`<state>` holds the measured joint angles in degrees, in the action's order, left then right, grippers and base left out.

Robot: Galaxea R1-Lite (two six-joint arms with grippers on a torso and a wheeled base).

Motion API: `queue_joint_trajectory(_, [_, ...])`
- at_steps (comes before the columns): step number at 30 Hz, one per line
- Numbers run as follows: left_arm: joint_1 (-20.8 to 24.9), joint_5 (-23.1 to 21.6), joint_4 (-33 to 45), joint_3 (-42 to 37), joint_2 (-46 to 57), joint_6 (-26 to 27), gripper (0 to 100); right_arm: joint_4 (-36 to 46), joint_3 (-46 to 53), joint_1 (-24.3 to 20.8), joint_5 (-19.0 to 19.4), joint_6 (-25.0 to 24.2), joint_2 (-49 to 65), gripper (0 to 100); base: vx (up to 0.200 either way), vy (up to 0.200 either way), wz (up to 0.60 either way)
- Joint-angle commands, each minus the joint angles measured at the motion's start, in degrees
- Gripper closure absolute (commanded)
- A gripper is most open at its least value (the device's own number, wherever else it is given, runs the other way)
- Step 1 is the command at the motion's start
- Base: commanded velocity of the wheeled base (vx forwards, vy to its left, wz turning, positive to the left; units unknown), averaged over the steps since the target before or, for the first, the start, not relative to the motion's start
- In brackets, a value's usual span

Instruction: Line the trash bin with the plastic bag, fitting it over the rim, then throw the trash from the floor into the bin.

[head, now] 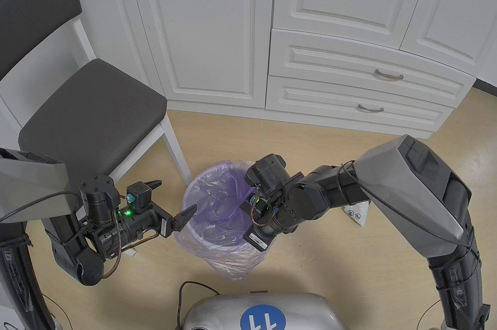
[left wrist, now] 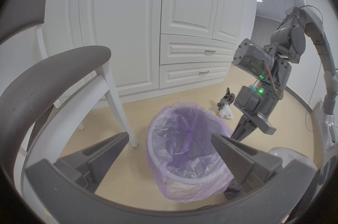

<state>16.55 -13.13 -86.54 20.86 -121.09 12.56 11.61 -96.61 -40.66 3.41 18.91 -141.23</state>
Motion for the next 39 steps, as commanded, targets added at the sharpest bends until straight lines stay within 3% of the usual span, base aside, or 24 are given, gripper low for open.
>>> queue_joint_trajectory(1, [0.0, 0.0, 0.0, -0.2, 0.3, 0.0, 0, -0.7, 5.0, -1.4, 0.0, 0.1, 4.2, 100, 0.000, 0.000, 0.00])
queue_joint_trajectory(12, [0.0, -0.1, -0.1, -0.1, 0.3, 0.0, 0, -9.0, 16.8, -3.6, 0.0, 2.1, 5.0, 100, 0.000, 0.000, 0.00])
queue_joint_trajectory(21, [-0.2, -0.1, -1.3, -2.1, 0.5, -0.3, 0, -9.5, 16.7, -5.0, -0.2, 2.0, 2.7, 100, 0.000, 0.000, 0.00])
queue_joint_trajectory(25, [-1.8, -0.2, -1.3, -2.2, 1.2, -0.8, 0, -9.6, 14.3, -5.2, -2.8, 1.7, -0.7, 100, 0.000, 0.000, 0.00])
queue_joint_trajectory(33, [-2.6, -0.1, -1.3, -5.3, 3.6, -7.3, 0, -9.6, 14.2, -5.1, -3.4, 1.6, -0.5, 100, 0.000, 0.000, 0.00])
queue_joint_trajectory(39, [-3.9, 0.3, -1.4, -6.0, 4.6, -9.0, 0, -9.5, 16.5, -4.7, -3.5, 1.7, 9.5, 100, 0.000, 0.000, 0.00])
